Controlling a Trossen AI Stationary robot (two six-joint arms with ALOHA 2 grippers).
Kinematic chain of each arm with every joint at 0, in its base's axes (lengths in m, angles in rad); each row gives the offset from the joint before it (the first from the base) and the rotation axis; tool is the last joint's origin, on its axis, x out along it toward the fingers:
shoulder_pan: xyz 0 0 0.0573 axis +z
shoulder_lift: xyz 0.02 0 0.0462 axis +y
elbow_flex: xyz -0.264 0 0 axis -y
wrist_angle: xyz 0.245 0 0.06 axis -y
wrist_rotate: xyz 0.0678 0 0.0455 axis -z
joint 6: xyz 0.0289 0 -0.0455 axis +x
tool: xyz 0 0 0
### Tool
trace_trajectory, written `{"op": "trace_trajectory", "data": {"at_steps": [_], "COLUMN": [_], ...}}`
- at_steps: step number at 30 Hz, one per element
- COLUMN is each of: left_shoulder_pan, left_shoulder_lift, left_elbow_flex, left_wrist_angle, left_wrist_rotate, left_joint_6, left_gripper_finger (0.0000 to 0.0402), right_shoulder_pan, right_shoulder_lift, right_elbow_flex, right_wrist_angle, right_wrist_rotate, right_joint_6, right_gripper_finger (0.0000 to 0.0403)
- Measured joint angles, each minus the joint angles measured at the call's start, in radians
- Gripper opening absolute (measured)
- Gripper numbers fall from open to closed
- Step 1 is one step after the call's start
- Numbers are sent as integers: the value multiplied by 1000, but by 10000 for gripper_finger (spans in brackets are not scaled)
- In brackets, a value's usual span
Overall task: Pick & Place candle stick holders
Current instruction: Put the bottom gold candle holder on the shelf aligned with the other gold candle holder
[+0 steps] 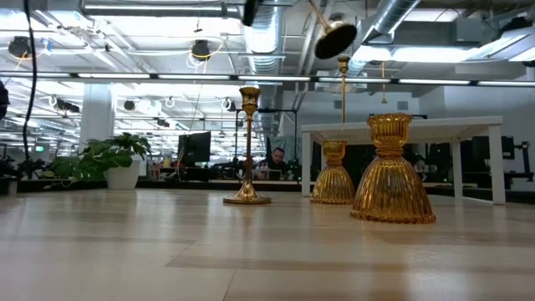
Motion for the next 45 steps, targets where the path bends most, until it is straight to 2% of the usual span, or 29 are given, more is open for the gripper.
{"op": "trace_trajectory", "data": {"at_steps": [3,11,20,28,36,45], "left_shoulder_pan": [61,164,160,150,128,100], "left_shoulder_lift": [50,224,468,599,654,663], "left_elbow_flex": [61,228,442,591,633,633], "left_wrist_angle": [0,38,62,72,71,37], "left_wrist_rotate": [50,21,-54,-134,-137,-241], "left_joint_6": [43,79,80,175,202,349], "left_gripper_finger": [17,17,22,24,25,25], "right_shoulder_pan": [0,0,0,0,0,0], "right_shoulder_lift": [0,0,0,0,0,0], "right_elbow_flex": [0,0,0,0,0,0], "right_wrist_angle": [-2,-4,-15,-32,-34,-34], "right_wrist_rotate": [0,0,0,3,3,3], "right_joint_6": [0,9,10,10,10,10], "right_gripper_finger": [71,71,71,71,71,71]}}
